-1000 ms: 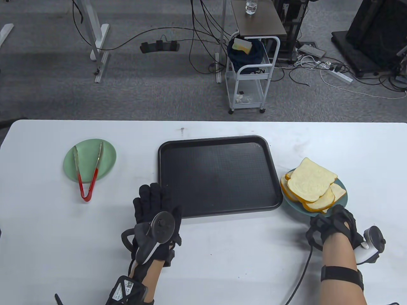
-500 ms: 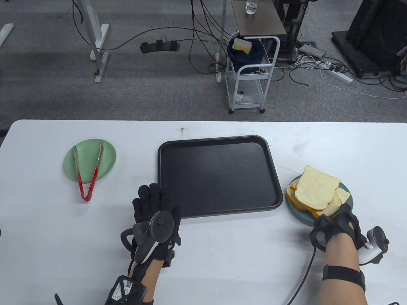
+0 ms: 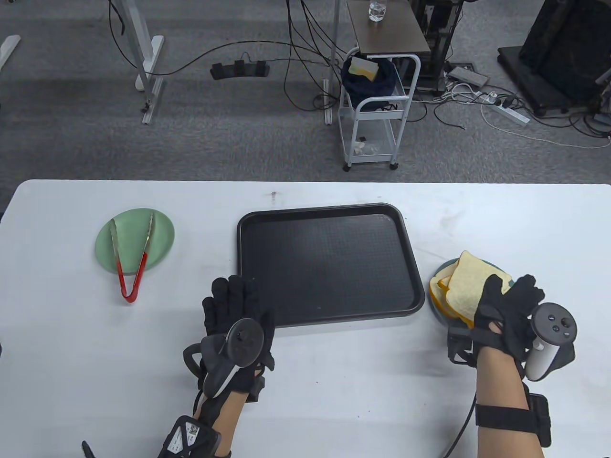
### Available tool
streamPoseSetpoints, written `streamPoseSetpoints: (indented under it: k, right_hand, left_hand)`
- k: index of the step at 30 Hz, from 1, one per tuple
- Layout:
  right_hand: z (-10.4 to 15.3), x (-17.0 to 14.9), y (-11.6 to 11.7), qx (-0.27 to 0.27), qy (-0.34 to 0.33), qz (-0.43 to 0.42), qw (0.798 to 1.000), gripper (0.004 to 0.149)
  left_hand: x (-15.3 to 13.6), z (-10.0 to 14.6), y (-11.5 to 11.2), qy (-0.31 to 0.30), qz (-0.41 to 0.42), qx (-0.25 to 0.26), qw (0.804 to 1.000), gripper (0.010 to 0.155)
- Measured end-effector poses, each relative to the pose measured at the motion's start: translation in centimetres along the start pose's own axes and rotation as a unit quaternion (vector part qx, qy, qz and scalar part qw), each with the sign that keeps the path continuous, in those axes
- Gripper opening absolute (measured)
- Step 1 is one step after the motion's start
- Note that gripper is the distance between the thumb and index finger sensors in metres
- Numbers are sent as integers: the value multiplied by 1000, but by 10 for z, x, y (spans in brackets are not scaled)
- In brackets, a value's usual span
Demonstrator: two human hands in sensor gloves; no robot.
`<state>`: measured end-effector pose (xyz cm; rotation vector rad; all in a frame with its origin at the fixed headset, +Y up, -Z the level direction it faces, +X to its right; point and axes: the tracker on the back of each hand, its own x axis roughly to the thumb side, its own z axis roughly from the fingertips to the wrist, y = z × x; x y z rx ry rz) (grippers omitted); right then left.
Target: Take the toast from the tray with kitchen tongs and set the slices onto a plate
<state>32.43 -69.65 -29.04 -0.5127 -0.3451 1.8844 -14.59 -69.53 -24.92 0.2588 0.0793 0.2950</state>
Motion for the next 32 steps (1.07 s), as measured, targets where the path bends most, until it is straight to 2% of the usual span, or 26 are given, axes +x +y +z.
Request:
streamPoseSetpoints:
  k: [3,7,11,15,17,21,32]
  right_hand:
    - [23,40,25,45,-79,40,995,75]
    - [53,68,64,85,-165,108,977,69]
    - [80,67,101,104,-226,168,954,66]
    - [96,52,124,113,-271,248,923,66]
    - [100,44,130,117,-290,279,908,67]
    - [100,36,138,123,-296,309,895,67]
    - [92,30,133,124,-281,286,908,65]
  left_hand:
    - [2,1,0,-5,-3,2,1000,67]
    - [5,1,0,-9,-8,5,1000,67]
    - [8,2,0,-16,-8,7,1000,67]
    - [10,3,-3,-22,-9,4,1000,67]
    - [11,3,-5,-24,-15,2,1000,67]
    - [13,6,-7,-28,-17,1,999,67]
    - [11,5,-16,-24,-25,-15,999,67]
